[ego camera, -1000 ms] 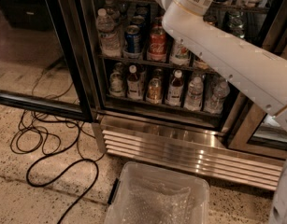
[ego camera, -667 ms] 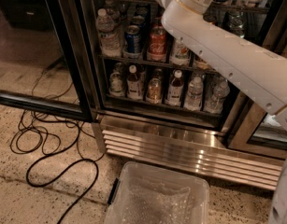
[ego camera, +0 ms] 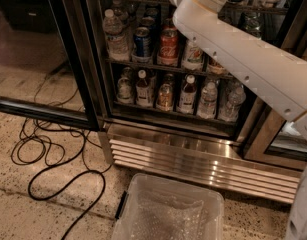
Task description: Pick green can from top shelf of fridge
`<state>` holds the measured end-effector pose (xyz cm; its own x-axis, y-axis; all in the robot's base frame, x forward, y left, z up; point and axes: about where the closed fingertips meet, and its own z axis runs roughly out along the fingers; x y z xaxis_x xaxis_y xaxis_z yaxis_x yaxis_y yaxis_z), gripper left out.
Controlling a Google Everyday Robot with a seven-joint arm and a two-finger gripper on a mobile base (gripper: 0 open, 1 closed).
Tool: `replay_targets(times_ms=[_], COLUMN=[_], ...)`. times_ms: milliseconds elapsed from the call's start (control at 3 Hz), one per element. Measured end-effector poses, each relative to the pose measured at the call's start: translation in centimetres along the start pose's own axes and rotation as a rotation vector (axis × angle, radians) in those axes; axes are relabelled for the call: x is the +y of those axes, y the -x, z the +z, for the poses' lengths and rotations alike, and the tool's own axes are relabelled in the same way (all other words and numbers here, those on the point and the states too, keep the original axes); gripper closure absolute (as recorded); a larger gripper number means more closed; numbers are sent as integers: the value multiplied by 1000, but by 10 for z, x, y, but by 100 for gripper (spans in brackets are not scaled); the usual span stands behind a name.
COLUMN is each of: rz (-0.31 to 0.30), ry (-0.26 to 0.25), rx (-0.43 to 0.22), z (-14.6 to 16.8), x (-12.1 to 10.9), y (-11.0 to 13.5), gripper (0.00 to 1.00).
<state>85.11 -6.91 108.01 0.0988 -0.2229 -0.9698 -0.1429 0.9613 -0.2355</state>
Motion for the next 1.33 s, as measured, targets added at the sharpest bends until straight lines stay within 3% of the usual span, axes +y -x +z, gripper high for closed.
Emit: replay_targets(times_ms=[1000,1333], rz=[-5,8], ry=[-26,-35], rx=[-27,12], z=[10,-1], x=[-16,-24], y=[18,18], gripper=[100,100])
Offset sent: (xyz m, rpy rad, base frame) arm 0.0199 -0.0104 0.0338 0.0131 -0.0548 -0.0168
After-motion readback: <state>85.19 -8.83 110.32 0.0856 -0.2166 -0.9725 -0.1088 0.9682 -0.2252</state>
